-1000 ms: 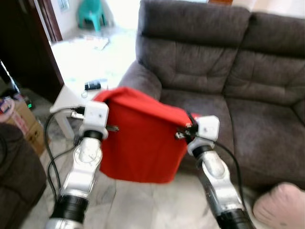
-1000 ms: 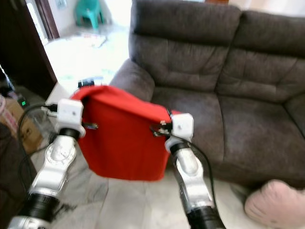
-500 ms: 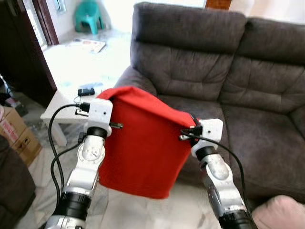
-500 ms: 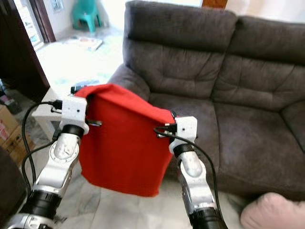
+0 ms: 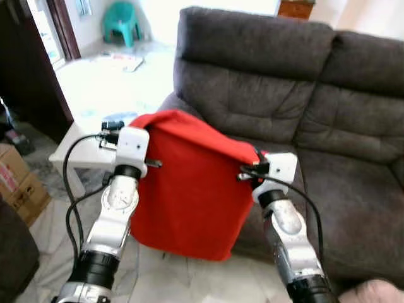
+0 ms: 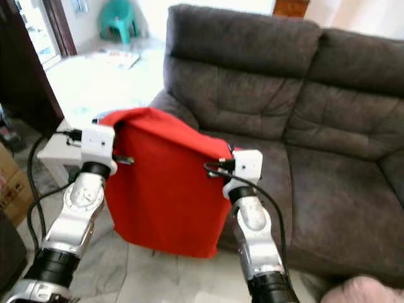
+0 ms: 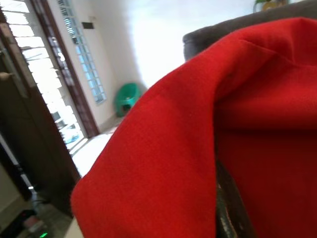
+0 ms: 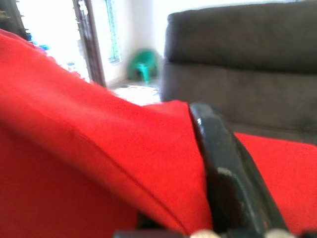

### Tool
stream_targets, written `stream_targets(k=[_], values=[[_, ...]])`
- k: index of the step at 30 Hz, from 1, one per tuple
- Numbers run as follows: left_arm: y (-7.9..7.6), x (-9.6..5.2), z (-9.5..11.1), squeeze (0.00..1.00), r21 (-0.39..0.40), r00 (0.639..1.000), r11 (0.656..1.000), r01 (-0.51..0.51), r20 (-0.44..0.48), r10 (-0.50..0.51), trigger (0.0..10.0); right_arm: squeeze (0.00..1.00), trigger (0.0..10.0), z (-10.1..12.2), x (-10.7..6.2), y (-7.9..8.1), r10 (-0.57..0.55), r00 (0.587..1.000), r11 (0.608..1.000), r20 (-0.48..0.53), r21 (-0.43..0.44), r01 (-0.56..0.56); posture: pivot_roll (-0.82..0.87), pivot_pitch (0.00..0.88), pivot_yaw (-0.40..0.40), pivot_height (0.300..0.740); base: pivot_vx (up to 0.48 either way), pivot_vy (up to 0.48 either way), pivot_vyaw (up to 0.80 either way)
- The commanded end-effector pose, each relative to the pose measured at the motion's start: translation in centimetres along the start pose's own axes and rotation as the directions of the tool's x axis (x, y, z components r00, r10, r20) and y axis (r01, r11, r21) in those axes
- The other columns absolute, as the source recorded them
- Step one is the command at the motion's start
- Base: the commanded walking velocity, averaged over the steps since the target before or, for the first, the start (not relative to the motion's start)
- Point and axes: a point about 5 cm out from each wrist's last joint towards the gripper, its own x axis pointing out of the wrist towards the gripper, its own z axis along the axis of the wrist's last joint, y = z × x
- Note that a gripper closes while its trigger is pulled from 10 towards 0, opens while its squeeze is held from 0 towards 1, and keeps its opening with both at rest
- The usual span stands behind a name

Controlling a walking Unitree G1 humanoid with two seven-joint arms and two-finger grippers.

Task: Move the pillow to the sofa from floor

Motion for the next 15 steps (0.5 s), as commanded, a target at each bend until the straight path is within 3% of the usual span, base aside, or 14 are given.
stream_targets(k=[1,4,15], values=[[0.9,0.8,2.3,0.0,-0.014,0.993,0.998,-0.063,0.101,0.064,10.0,0.0,10.0,1.3,-0.2,-2.2,-0.077,0.995,0.997,0.069,-0.019,0.079,0.08,0.0,-0.066,0.74,0.277,0.0,0.0],[0.6,0.6,2.1,0.0,-0.014,0.995,0.999,-0.041,0.091,0.042,10.0,0.0,10.0,1.2,-0.1,-2.6,-0.097,0.993,0.995,0.061,-0.01,0.098,0.08,0.0,-0.066,0.74,0.277,0.0,0.0],[-0.6,0.0,1.1,0.0,-0.042,0.998,0.999,0.031,0.051,-0.029,10.0,0.0,10.0,0.9,-0.2,-3.1,-0.143,0.989,0.99,0.038,-0.01,0.144,0.08,0.0,-0.07,0.74,0.0,0.0,0.0]])
